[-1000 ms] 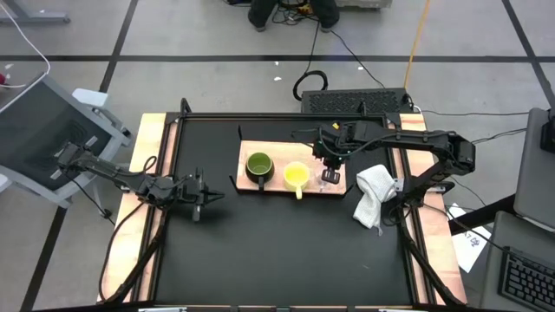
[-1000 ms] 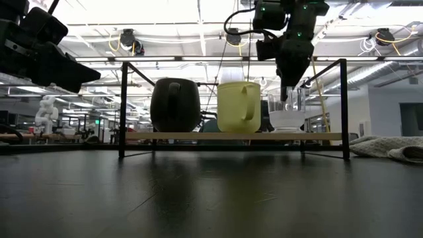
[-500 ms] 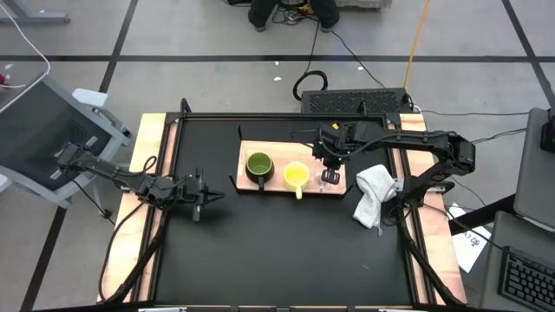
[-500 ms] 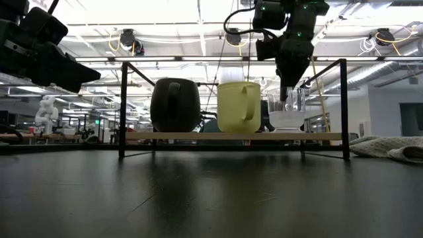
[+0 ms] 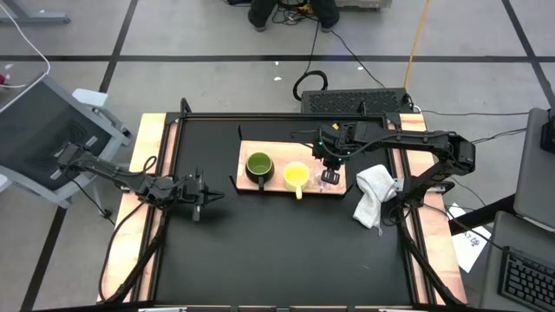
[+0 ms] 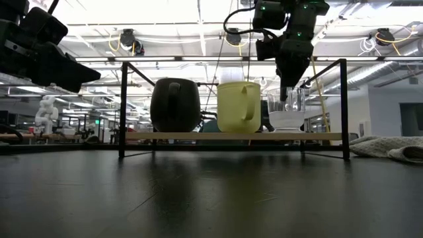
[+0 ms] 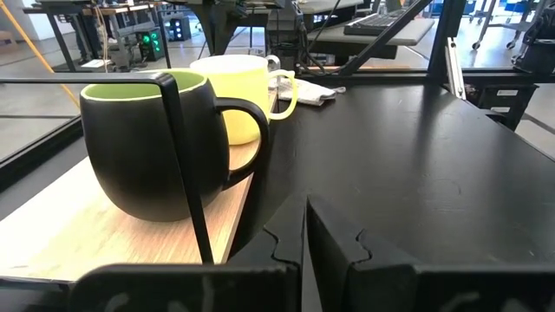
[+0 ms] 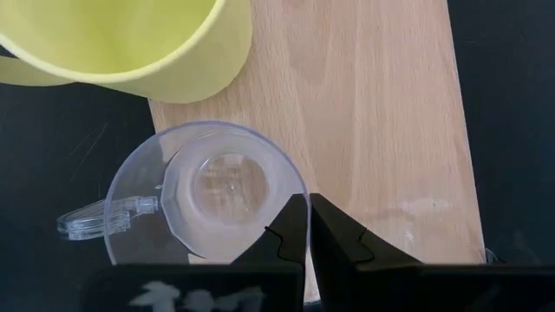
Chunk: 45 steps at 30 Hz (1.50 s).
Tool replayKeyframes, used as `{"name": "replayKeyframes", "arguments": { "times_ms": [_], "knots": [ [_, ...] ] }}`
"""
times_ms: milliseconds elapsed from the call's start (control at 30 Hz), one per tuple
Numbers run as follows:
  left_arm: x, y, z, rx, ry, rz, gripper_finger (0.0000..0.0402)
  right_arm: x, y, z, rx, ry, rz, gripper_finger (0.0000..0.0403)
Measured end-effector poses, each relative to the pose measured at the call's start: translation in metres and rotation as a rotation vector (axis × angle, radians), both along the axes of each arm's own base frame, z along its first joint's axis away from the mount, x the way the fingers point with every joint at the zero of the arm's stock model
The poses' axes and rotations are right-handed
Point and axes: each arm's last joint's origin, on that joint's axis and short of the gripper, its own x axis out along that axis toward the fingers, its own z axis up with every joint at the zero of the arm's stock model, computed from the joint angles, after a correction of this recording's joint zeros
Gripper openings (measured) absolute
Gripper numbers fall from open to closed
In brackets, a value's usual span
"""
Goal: Stack small to large cups/mugs on shelf
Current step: Put the transparent mug on the shelf, then return to Home Position
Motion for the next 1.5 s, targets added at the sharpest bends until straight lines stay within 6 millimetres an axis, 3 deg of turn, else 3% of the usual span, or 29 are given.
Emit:
{"name": "replayKeyframes", "arguments": {
  "times_ms": [667, 1167, 1500],
  "knots": [
    [0.0, 0.0, 0.0, 0.001, 0.005, 0.0, 0.0019, 0.0, 0.0, -0.002, 0.007, 0.009, -0.017, 0.0042],
    [0.0, 0.0, -0.001, -0.003, 0.007, 0.001, 0.0019, 0.0, 0.0, -0.001, 0.005, 0.002, -0.017, 0.0122],
    [0.0, 0.0, -0.001, -0.002, 0.007, 0.001, 0.0019, -0.004, 0.002, 0.01, -0.005, -0.051, -0.015, 0.013]
  ]
}}
